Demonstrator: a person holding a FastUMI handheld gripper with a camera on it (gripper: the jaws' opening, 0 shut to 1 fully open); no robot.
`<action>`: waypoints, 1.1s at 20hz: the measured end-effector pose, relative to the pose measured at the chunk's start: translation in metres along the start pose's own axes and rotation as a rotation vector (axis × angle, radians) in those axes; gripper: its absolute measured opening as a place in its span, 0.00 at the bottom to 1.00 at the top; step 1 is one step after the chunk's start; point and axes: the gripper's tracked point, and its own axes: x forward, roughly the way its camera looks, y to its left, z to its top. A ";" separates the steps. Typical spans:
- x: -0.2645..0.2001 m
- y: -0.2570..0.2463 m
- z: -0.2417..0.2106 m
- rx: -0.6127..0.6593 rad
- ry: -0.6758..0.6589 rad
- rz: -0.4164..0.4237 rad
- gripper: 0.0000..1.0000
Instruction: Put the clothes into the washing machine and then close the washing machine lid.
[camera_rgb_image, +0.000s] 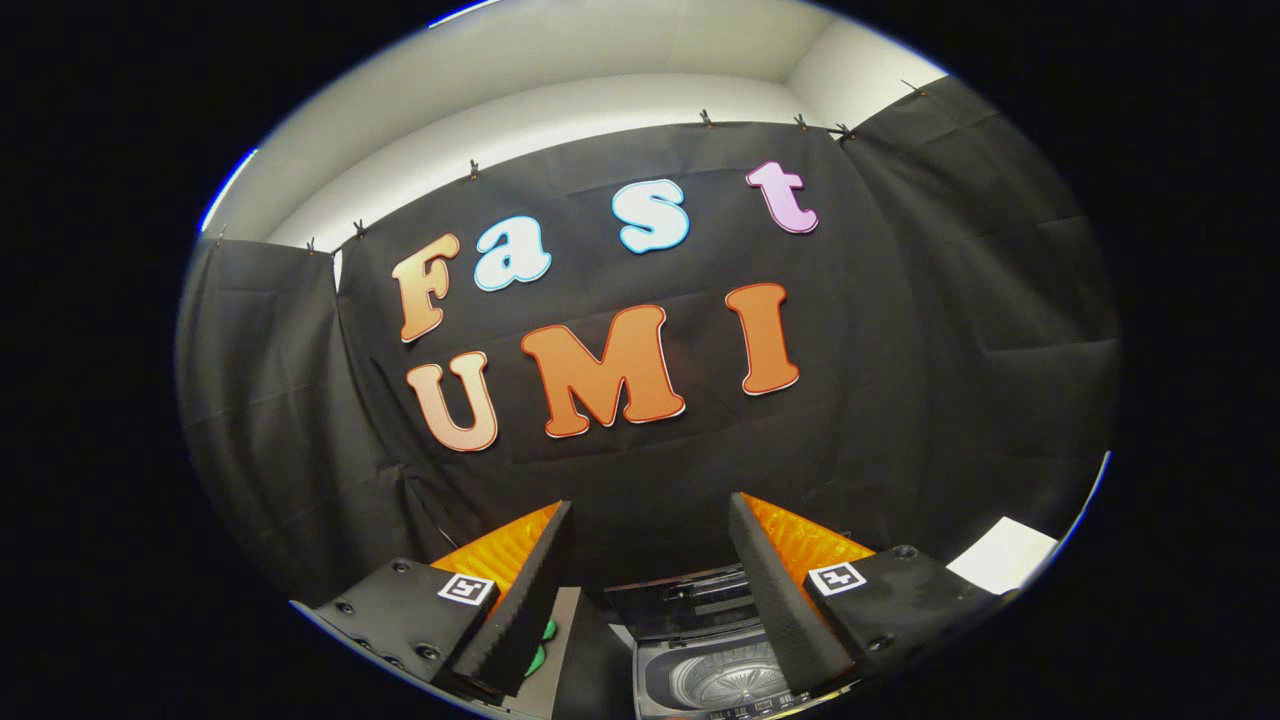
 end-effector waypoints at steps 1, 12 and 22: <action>0.002 0.004 -0.002 -0.002 0.002 0.006 0.98; 0.026 0.086 -0.048 -0.015 0.079 0.147 0.98; 0.034 0.197 -0.121 -0.040 0.216 0.329 0.99</action>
